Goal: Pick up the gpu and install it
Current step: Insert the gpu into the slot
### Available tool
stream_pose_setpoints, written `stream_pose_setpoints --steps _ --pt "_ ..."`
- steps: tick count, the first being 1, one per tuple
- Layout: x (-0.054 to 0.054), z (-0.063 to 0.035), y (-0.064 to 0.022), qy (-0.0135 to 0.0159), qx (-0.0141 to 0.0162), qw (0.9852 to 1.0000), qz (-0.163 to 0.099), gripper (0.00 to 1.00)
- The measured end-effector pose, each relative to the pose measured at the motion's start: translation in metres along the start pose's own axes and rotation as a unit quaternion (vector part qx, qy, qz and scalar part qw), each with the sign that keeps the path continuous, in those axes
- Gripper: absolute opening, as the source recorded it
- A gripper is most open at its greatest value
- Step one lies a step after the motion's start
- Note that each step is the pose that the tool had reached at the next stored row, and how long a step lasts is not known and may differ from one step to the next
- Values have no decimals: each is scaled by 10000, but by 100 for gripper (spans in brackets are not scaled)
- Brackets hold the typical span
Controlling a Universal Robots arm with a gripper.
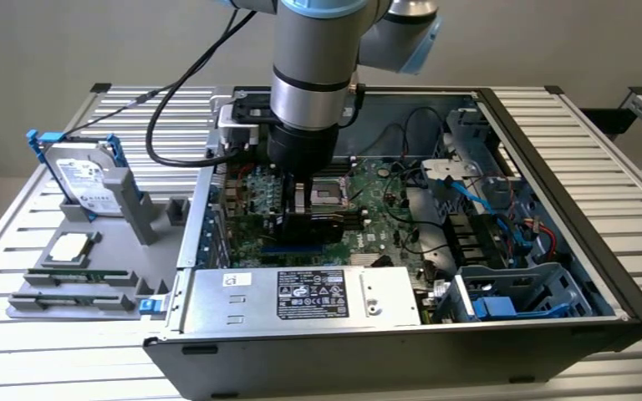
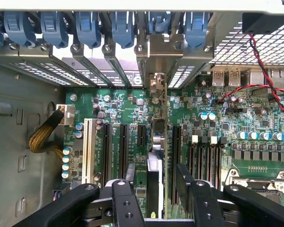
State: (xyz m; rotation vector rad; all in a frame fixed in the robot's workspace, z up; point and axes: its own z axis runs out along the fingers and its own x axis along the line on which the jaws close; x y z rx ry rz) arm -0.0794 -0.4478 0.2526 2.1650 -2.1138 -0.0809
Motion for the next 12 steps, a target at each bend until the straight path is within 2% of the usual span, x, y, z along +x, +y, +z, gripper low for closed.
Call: stream_pose_setpoints --steps 4,12 --pt "2 -49 6 0 0 10000 0 47" --pt "13 -310 37 0 0 10000 0 47"
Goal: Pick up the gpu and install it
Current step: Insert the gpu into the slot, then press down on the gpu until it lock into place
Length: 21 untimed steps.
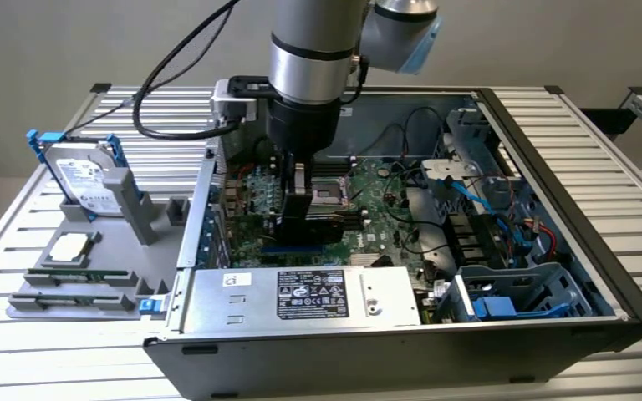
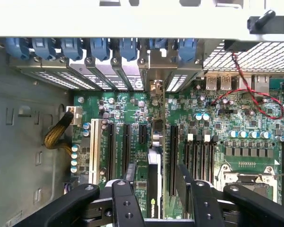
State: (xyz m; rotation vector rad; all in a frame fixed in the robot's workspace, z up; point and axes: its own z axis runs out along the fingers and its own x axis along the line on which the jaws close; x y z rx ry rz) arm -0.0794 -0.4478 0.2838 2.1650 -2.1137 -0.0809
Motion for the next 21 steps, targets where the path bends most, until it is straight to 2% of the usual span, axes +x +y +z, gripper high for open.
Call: stream_pose_setpoints --steps 21 --pt "29 -696 84 0 0 10000 0 47"
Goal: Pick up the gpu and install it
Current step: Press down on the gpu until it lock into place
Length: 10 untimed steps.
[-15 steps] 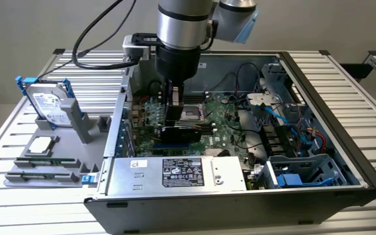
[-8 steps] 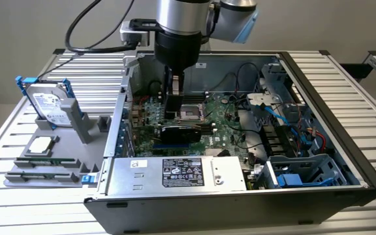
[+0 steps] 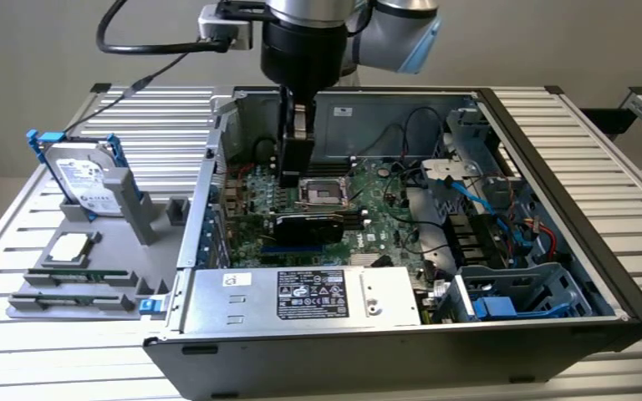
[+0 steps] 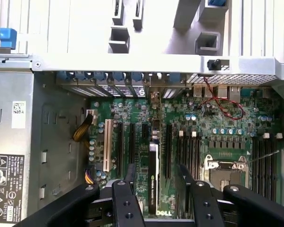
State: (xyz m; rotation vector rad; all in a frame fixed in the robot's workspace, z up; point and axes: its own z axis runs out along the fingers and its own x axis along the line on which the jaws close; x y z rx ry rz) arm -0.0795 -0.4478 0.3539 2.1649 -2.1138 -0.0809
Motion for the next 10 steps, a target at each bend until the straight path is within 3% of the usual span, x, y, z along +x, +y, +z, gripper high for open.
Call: stream_pose_setpoints --steps 10 --pt "14 -331 40 0 0 10000 0 47"
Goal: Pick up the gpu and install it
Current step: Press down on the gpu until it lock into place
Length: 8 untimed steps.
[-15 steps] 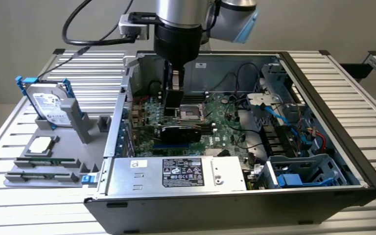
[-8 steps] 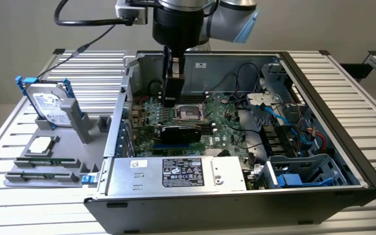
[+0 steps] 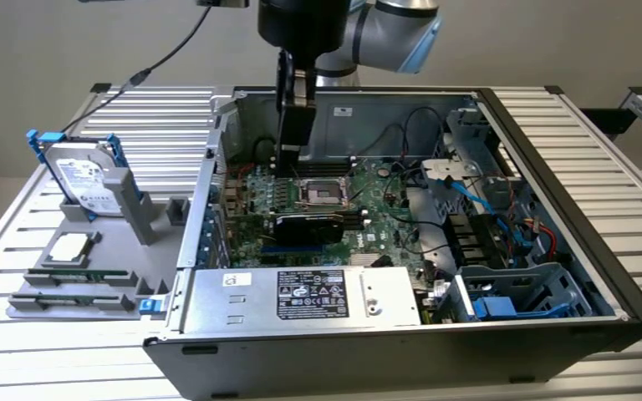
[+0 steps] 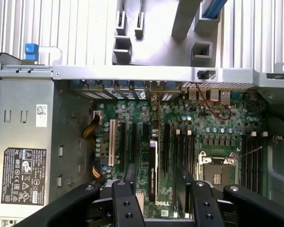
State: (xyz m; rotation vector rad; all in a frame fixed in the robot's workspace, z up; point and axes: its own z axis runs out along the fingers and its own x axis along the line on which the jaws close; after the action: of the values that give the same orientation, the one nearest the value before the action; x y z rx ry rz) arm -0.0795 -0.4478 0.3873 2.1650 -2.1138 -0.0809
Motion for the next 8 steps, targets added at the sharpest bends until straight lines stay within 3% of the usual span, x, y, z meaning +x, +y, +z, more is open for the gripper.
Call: stream_pose_setpoints --steps 8 --pt "11 -263 32 1 0 10000 0 47"
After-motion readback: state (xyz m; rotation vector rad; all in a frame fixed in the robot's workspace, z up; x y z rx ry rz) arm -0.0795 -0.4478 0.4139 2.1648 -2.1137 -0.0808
